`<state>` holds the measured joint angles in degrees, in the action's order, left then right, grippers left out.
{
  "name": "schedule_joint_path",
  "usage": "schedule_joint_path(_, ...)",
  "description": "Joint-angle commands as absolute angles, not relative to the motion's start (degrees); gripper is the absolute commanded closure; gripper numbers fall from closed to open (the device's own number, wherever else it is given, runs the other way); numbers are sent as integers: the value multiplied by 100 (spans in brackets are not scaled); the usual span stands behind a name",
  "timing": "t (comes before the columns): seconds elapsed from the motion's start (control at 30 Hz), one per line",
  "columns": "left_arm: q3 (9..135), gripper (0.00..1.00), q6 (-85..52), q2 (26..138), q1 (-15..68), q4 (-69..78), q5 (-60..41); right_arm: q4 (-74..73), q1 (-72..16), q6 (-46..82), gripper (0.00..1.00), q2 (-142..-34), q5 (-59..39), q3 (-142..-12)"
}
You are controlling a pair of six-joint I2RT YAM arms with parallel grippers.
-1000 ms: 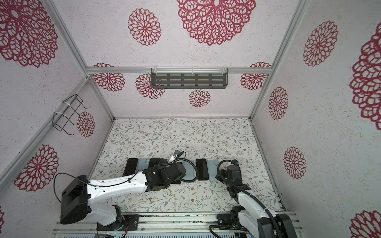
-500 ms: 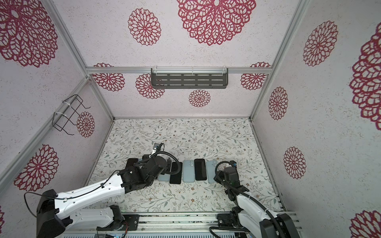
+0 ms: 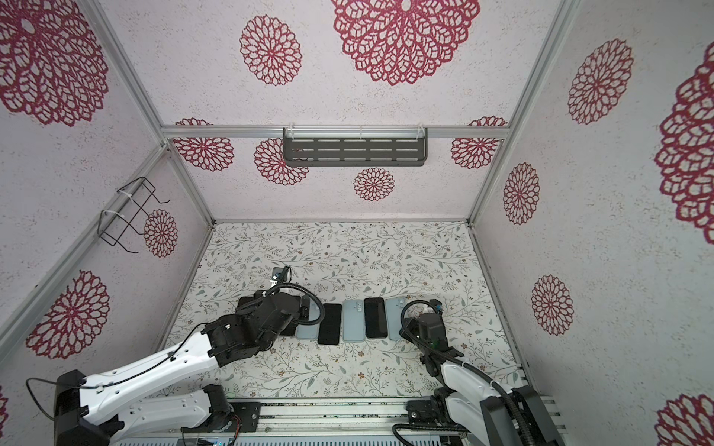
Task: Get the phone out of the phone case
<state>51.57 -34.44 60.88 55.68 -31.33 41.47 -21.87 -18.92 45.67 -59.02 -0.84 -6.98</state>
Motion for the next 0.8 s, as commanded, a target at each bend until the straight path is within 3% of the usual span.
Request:
schedule_joint_path(0.0, 5089, 3, -3519, 5719, 5413, -3234, 4157, -2459, -1986, 4721, 100, -5896, -324, -628)
schedule_joint_path(0.1, 5063, 3, -3521, 5398, 5307, -3358, 4169, -2294, -1986, 4699, 97, -5796, -411, -631)
schedule_joint_path(0.23, 4989, 3, -3566, 5003, 5180, -3544, 4185, -1804, -1985, 4678, 65, -5392, -416, -676)
schedule_joint_path(0.37, 4840, 3, -3629, 4686, 4957, -3605, 3960, -1022, -1969, 4511, 41, -4892, -201, -848)
schedule_joint_path(0.43, 4753, 3, -3640, 4555, 4833, -3636, 3902, -552, -1945, 4408, 21, -4635, -45, -1020)
schedule_joint_path(0.53, 4668, 3, -3643, 4433, 4582, -3664, 3791, 196, -1878, 4162, 1, -4336, 148, -1396)
schedule_joint_path(0.77, 4412, 3, -3274, 4593, 3154, -3079, 2863, 972, -1501, 3440, 1, -4244, 537, -2385)
